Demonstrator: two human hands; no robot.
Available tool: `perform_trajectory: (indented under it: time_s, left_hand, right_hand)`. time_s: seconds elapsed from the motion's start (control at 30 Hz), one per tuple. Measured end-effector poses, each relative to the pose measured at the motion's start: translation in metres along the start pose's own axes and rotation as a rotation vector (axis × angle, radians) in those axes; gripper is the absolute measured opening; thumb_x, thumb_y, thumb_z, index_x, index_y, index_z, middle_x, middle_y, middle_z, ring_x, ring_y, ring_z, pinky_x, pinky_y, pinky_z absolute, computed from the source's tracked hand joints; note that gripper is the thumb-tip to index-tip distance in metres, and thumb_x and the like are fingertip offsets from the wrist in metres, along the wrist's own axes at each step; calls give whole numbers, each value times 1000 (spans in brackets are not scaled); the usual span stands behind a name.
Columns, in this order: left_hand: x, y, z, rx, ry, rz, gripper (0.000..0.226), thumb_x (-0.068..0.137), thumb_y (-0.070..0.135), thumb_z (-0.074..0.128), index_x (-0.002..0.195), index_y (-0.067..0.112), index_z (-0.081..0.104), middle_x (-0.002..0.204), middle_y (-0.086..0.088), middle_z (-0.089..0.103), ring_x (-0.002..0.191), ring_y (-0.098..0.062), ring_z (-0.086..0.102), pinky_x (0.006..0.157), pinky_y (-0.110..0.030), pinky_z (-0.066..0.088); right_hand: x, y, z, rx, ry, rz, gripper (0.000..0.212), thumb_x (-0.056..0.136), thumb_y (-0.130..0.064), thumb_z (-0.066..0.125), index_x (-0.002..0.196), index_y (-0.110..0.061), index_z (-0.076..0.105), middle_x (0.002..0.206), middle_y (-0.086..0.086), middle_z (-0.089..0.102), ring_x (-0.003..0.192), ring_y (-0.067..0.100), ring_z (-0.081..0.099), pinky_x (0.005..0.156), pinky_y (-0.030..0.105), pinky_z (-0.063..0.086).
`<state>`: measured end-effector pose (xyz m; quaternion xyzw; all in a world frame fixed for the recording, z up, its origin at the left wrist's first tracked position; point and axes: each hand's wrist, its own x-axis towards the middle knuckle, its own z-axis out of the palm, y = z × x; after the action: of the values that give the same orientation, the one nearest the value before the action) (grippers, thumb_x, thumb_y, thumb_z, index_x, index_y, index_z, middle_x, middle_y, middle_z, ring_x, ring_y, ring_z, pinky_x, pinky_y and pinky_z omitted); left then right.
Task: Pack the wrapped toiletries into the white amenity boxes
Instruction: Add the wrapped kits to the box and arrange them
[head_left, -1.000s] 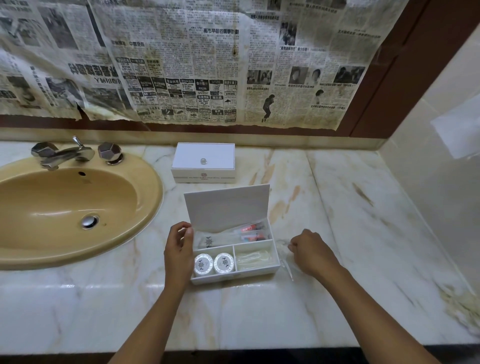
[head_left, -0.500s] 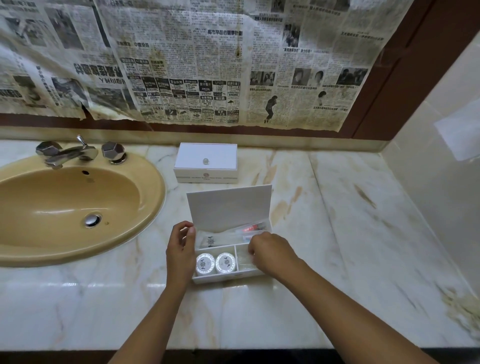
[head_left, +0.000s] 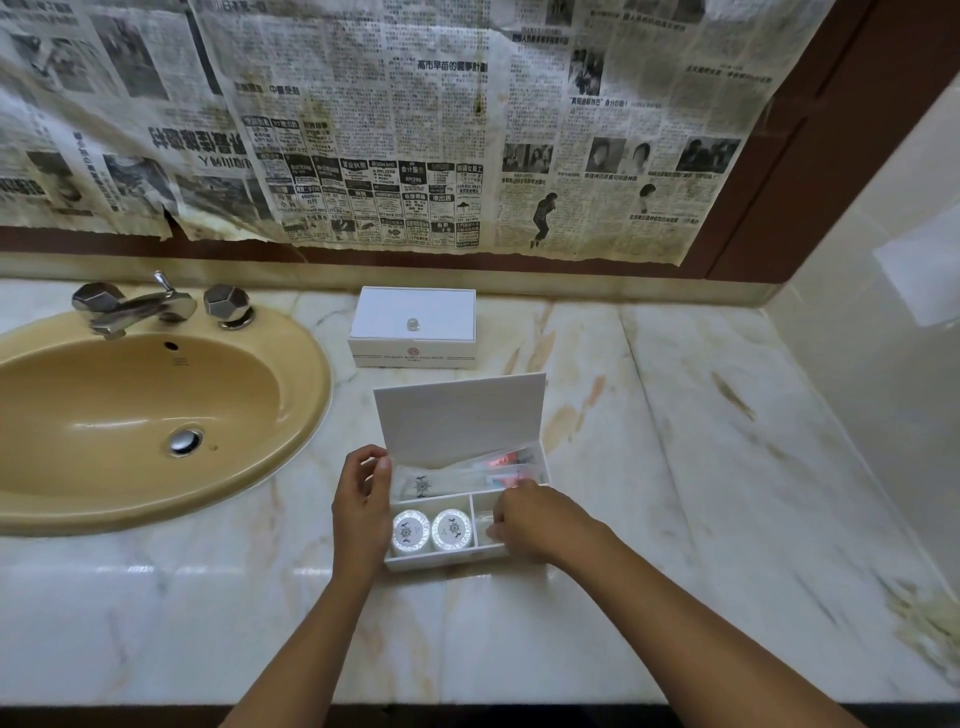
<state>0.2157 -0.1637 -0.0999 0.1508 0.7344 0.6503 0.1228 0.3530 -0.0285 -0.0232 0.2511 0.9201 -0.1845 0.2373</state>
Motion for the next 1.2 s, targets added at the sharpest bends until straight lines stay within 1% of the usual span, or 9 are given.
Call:
perform_trajectory:
  time_s: [0.13,0.3,0.37,0.47,0.63,0.77,0.93,1.07,1.2]
  left_hand:
    - [-1,0,1,2,-1,0,6,98,15,53,100,19,58,95,2,65,78,2,60,68,-7,44]
    - [0,-1,0,8,-4,5,10,99,17,53,96,26,58,93,1,65,79,-6,59,68,-10,44]
    - [0,-2,0,9,-3,1,9,99,17,53,97,25,58,94,1,65,79,-6,59,69,-10,44]
    - [-1,0,0,15,-3,6,6,99,17,53,100,19,58,93,1,64,77,-3,58,68,-9,43]
    - [-2,3,1,22,3,6,6,99,15,53,102,15,58,92,3,63,74,2,57,66,-7,43]
    - [-2,2,1,22,4,2,6,99,17,53,102,17,58,92,4,64,75,2,57,66,-8,43]
    - [-1,-2,0,18,4,-1,8,99,18,54,98,25,59,92,4,64,77,-2,58,68,-9,43]
    - [0,-2,0,12,3,1,9,98,18,54,97,25,59,93,3,64,77,-2,58,69,-9,43]
    - [-1,-1,0,2,1,4,9,98,17,54,97,24,59,93,3,64,78,0,58,69,-8,43]
  right_hand:
    - [-5,2,-5,36,14,-11,33,97,-36,48,102,-10,68,119,13,60,91,27,59,75,28,40]
    - [-19,14,-15,178,395,18,24,92,-26,48,99,-21,71,98,0,70,82,19,62,69,25,47]
    - [-22,23,-19,252,505,84,21,93,-26,51,102,-22,70,98,-2,70,75,14,59,63,20,44]
    - [-22,40,-15,266,589,223,19,93,-24,53,108,-19,63,105,0,66,82,16,60,67,22,43]
    - [-21,61,10,252,364,342,23,89,-24,60,110,-19,52,109,2,57,82,19,53,67,25,37]
    - [-21,59,25,222,179,351,24,81,-26,65,95,-21,45,102,2,57,84,21,55,65,26,37]
    - [-21,60,27,225,183,358,20,82,-3,47,95,-18,48,100,4,56,81,22,51,64,26,35]
    - [-19,62,27,247,192,384,30,85,-4,49,112,-13,56,111,7,59,96,25,58,72,26,43]
    - [-21,63,23,270,245,416,32,83,-1,47,110,-10,60,109,9,61,96,27,60,73,28,45]
